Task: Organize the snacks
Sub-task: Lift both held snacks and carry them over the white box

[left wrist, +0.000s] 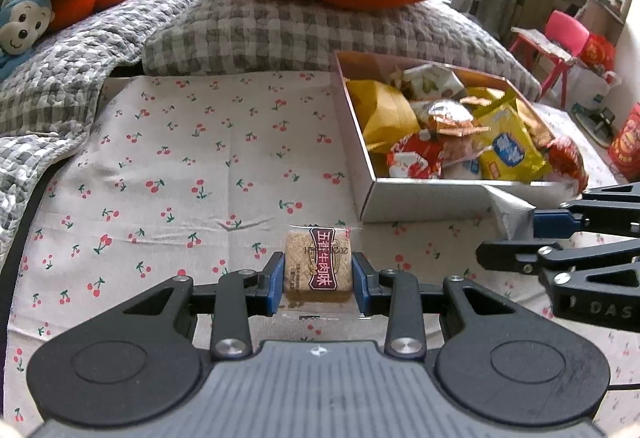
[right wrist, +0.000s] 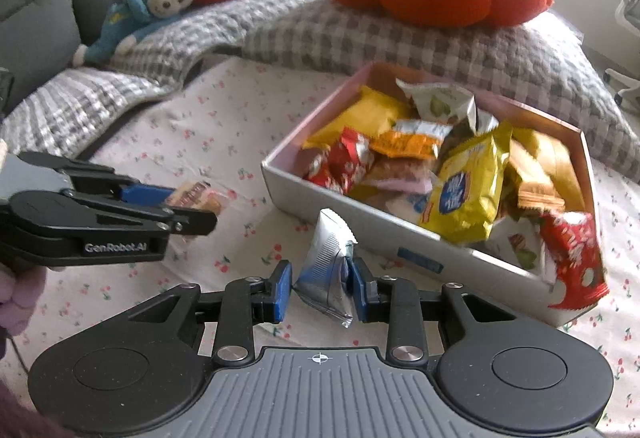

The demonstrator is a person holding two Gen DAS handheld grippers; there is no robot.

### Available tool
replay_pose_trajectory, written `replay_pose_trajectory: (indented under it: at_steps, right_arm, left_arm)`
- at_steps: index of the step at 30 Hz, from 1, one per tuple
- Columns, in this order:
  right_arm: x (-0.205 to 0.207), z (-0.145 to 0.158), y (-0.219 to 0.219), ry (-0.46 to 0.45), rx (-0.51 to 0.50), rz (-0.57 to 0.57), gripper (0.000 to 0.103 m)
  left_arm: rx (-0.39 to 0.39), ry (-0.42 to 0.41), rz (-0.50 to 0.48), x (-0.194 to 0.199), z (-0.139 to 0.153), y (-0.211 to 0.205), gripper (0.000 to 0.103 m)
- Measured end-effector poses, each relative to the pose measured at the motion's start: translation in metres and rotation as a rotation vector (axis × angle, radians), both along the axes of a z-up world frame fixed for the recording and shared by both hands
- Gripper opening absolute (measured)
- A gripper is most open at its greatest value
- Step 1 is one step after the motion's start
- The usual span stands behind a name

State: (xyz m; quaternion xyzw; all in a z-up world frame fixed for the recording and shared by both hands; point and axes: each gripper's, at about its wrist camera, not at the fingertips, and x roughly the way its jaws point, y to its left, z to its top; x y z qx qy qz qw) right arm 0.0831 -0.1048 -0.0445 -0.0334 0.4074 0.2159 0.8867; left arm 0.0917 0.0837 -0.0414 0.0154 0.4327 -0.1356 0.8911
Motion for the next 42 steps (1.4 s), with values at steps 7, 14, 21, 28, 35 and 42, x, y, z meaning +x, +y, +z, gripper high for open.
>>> replay_pose_trajectory:
  at_steps: [7, 14, 21, 28, 35, 42]
  right_arm:
    - [0.006, 0.030, -0.021, -0.052, 0.079, -0.073, 0.031]
    - [0.020, 0.042, -0.051, -0.078, 0.119, -0.167, 0.031]
    - [0.036, 0.042, -0.087, -0.081, 0.152, -0.287, 0.031]
    - [0.048, 0.032, -0.113, -0.051, 0.174, -0.359, 0.031]
    - [0.055, 0.021, -0.129, -0.034, 0.196, -0.397, 0.031]
    - [0.067, 0.008, -0.139, -0.024, 0.237, -0.424, 0.031]
  left_arm:
    - [-0.077, -0.029, 0.024, 0.004, 0.018, -0.009, 0.032]
    - [-0.130, -0.059, 0.010, 0.010, 0.026, -0.029, 0.032]
    - [-0.173, -0.062, -0.005, 0.023, 0.026, -0.059, 0.032]
    - [-0.222, -0.071, 0.011, 0.039, 0.017, -0.080, 0.032]
    - [-0.203, -0.081, -0.005, 0.044, 0.009, -0.095, 0.032]
    - [-0.189, -0.061, -0.006, 0.050, -0.002, -0.096, 0.032]
